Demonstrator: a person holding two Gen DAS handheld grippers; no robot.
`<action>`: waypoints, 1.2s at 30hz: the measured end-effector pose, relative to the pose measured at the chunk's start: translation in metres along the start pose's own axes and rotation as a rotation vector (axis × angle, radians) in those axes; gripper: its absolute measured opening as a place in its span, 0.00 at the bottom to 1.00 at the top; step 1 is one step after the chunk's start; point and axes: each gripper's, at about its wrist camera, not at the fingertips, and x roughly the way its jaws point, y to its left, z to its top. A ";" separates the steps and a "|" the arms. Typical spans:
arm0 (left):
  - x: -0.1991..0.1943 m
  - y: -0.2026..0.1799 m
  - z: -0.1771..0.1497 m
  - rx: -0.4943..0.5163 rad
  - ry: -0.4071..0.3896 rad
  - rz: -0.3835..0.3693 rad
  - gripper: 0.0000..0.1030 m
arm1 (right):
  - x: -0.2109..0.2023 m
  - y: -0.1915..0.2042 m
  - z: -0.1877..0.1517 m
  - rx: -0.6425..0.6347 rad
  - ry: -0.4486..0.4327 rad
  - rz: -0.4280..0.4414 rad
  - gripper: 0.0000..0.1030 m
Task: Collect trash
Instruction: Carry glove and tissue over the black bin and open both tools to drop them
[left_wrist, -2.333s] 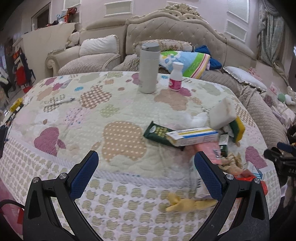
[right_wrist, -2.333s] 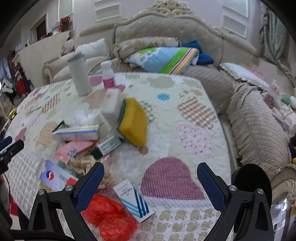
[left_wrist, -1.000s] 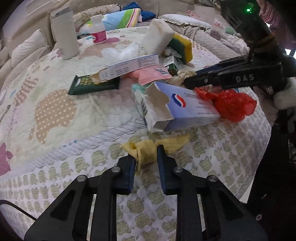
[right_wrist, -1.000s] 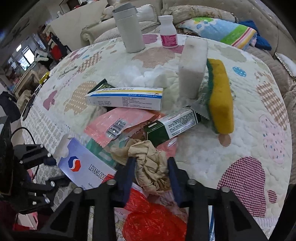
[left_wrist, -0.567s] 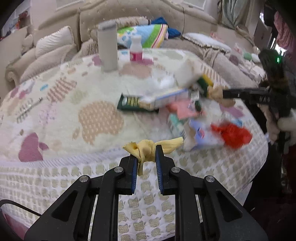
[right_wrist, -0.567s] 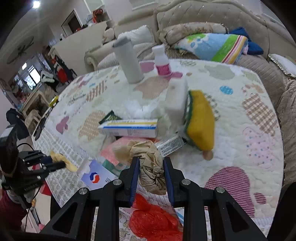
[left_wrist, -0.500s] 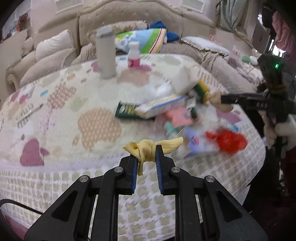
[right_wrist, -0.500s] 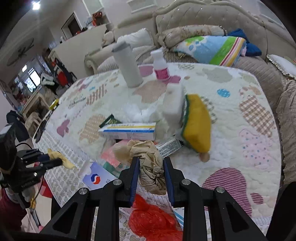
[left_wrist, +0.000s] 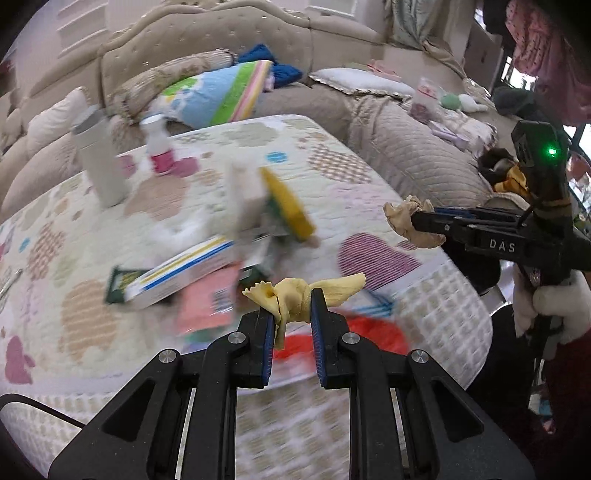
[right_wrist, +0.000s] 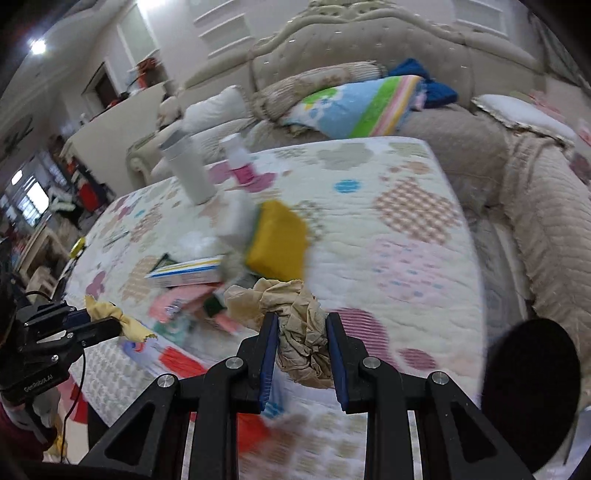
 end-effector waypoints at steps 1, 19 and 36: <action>0.006 -0.011 0.006 0.004 0.003 -0.013 0.15 | -0.004 -0.007 -0.002 0.008 -0.004 -0.011 0.25; 0.075 -0.170 0.069 0.111 0.046 -0.148 0.15 | -0.067 -0.170 -0.061 0.273 -0.036 -0.261 0.25; 0.130 -0.219 0.078 0.069 0.106 -0.283 0.29 | -0.068 -0.232 -0.091 0.441 -0.034 -0.271 0.53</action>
